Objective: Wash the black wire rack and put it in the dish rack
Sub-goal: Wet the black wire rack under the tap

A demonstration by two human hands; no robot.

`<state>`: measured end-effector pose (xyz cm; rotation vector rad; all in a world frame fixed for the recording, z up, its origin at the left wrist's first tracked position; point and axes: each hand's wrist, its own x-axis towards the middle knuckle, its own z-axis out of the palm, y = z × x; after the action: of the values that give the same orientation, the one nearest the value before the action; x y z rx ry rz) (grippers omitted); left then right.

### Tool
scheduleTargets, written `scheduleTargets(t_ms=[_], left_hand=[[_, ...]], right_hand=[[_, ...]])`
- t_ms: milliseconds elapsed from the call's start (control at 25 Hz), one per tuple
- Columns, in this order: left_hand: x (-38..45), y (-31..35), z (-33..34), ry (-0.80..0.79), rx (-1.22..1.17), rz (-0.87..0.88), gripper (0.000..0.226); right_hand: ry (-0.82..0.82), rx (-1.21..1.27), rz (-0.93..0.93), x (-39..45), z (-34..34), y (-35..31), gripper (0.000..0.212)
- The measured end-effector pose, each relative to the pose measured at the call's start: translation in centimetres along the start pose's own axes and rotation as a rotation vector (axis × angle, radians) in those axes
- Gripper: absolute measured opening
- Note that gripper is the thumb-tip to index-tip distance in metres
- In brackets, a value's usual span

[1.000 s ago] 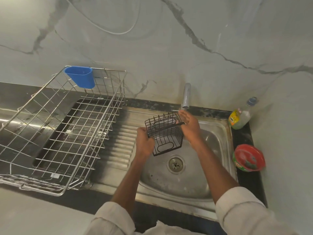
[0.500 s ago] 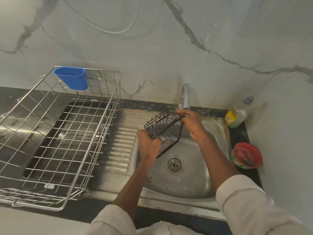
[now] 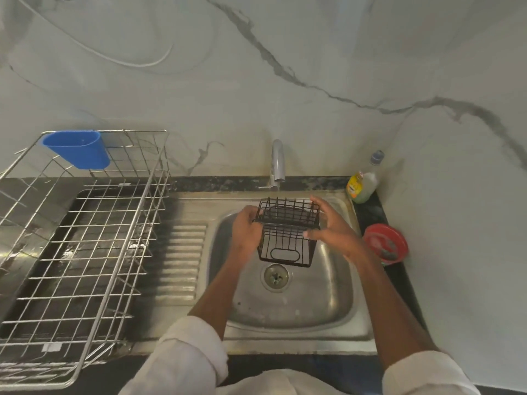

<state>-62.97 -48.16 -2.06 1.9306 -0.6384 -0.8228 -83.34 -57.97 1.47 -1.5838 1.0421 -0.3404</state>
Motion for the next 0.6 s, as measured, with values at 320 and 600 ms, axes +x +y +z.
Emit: scheduleTargets(t_ms=[320, 600], left_hand=[[4.4, 3.5, 2.4, -0.32, -0.023, 0.068, 0.024], [3.6, 3.0, 3.6, -0.251, -0.005, 0.091, 0.027]], right_hand=[[0.211, -0.45, 0.015, -0.9, -0.6, -0.4, 0.105], [0.441, -0.392, 0.126, -2.4, 2.8, -0.6, 0.088]])
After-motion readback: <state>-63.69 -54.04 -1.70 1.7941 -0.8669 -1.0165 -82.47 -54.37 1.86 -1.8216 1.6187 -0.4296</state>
